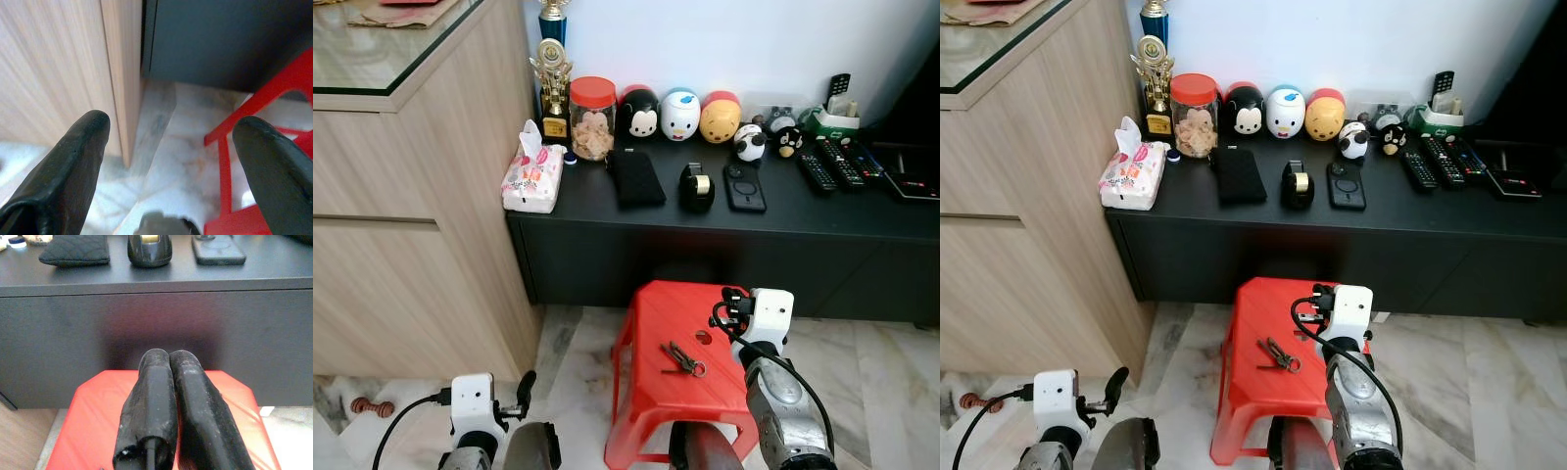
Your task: Hang keys on a hook
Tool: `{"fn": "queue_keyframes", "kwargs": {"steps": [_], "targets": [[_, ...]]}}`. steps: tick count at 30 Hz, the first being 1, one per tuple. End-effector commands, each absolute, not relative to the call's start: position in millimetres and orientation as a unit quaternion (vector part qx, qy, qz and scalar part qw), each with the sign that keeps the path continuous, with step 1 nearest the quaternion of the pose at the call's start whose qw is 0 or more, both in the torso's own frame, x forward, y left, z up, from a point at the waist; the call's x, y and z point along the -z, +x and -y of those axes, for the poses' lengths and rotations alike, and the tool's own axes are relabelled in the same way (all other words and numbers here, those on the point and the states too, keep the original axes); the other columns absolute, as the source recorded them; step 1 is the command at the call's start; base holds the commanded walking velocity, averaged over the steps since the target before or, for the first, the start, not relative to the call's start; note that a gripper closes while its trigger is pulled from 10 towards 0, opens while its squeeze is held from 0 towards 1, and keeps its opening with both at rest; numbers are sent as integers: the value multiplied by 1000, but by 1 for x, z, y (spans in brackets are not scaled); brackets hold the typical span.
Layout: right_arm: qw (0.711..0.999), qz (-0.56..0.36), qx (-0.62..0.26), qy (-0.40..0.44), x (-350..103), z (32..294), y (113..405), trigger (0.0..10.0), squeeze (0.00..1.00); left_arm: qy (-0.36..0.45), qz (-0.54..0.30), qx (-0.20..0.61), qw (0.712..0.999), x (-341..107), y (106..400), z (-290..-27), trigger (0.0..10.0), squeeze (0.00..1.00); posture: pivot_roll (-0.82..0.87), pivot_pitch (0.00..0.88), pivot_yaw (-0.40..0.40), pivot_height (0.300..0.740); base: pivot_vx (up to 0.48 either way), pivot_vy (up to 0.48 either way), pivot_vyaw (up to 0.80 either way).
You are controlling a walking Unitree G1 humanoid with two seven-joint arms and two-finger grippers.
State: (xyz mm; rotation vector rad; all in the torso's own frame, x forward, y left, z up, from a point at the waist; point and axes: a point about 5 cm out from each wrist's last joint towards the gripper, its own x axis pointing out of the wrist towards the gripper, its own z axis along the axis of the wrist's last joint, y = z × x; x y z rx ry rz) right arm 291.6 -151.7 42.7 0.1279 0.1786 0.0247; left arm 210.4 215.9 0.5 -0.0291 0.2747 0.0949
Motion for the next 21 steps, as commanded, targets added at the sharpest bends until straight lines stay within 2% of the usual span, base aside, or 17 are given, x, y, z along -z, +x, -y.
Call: {"fn": "queue_keyframes", "kwargs": {"steps": [1,13,21], "targets": [[994,-90,-10,61,-45,154,294,10000,0,-18,-134,-47,990,0,211,-216,10000,0,40,9,-105,616,0,0,0],[993,-96,-20,63,-44,150,295,10000,0,-20,-123,-43,991,-1,211,-214,10000,0,38,0,-100,616,0,0,0],[993,-99,-22,62,-43,150,296,10000,0,-21,-117,-41,992,-2,211,-213,10000,0,41,0,-101,616,-300,0,0]]}}
